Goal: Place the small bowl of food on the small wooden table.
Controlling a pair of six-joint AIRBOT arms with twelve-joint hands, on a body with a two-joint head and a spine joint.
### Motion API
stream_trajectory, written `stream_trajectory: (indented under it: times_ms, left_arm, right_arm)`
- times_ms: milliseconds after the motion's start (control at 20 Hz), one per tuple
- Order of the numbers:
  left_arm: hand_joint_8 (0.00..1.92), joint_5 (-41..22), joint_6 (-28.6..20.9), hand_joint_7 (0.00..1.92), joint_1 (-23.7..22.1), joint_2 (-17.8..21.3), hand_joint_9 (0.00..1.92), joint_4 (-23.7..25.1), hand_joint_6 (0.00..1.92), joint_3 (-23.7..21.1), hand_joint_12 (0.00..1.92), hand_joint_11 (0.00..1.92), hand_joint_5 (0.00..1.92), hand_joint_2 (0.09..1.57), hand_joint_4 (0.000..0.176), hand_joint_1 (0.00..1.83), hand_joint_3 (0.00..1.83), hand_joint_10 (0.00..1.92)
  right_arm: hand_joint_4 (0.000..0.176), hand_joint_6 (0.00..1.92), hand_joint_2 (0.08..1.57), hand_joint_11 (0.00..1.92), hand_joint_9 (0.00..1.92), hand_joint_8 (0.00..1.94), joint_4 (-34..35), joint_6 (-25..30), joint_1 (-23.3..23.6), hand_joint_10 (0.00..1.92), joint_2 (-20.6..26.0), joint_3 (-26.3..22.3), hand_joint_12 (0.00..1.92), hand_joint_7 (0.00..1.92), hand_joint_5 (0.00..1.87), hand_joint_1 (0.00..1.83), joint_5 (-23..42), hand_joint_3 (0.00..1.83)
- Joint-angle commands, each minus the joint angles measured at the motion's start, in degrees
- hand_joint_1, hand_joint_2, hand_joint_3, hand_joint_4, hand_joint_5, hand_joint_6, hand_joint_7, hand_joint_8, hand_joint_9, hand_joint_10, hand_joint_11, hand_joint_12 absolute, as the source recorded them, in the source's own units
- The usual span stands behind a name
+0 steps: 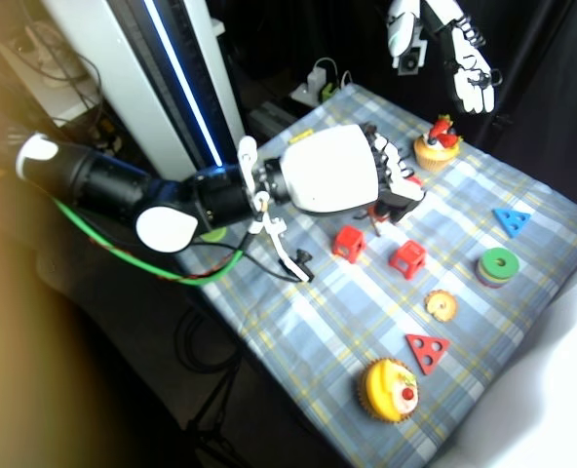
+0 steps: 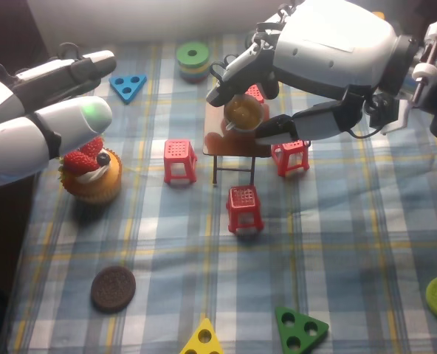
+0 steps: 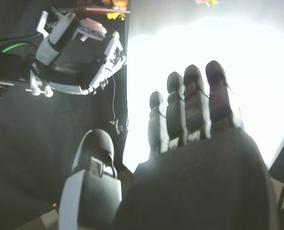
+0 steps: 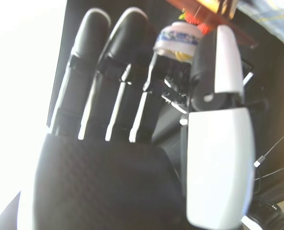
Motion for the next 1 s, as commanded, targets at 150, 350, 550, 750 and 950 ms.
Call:
stream_trajectory:
  times_ms: [150, 350, 550, 750, 950]
  left_arm:
    - [0.00, -6.42, -0.36, 0.30, -0.79, -0.10, 0.21, 0.33, 0.00, 0.36, 0.30, 0.00, 0.35, 1.20, 0.118, 0.08, 0.00, 0.00]
    - [0.01, -6.24, -0.36, 0.34, -0.88, -0.16, 0.22, 0.42, 0.01, 0.51, 0.31, 0.00, 0.36, 1.18, 0.110, 0.15, 0.00, 0.01]
    - [0.00, -5.95, -0.36, 0.34, -1.12, -0.38, 0.24, 0.54, 0.00, 0.68, 0.31, 0.00, 0.34, 1.18, 0.133, 0.14, 0.00, 0.00]
    - [0.00, -5.60, -0.36, 0.33, -1.55, -0.52, 0.25, 0.79, 0.00, 0.81, 0.34, 0.00, 0.35, 1.18, 0.125, 0.14, 0.00, 0.00]
    - [0.00, -5.56, -0.37, 0.32, -1.63, -0.56, 0.23, 0.82, 0.00, 0.79, 0.35, 0.00, 0.38, 1.18, 0.106, 0.13, 0.00, 0.00]
  right_arm:
    - [0.000, 0.85, 1.03, 0.84, 1.12, 0.44, 1.34, -0.03, 0.63, 0.95, 0.08, 0.28, 1.32, 1.25, 1.03, 1.39, 5.56, 0.00]
    - [0.000, 0.15, 0.96, 0.44, 0.87, 0.08, 0.76, -0.03, 1.12, 0.14, -0.10, 0.38, 0.99, 0.91, 0.84, 1.14, 5.56, 0.00]
    - [0.051, 0.00, 0.93, 0.33, 0.71, 0.00, 0.58, -0.03, 2.24, 0.00, -0.14, 0.60, 1.04, 0.73, 0.75, 1.09, 5.56, 0.00]
    - [0.044, 0.01, 0.95, 0.33, 0.69, 0.01, 0.21, -0.03, 2.80, 0.00, -0.16, 0.64, 1.04, 0.73, 0.77, 1.13, 5.56, 0.01]
    - [0.000, 0.00, 0.93, 0.37, 0.83, 0.01, 0.15, -0.03, 3.52, 0.02, -0.14, 0.67, 1.00, 0.86, 0.82, 1.14, 5.56, 0.00]
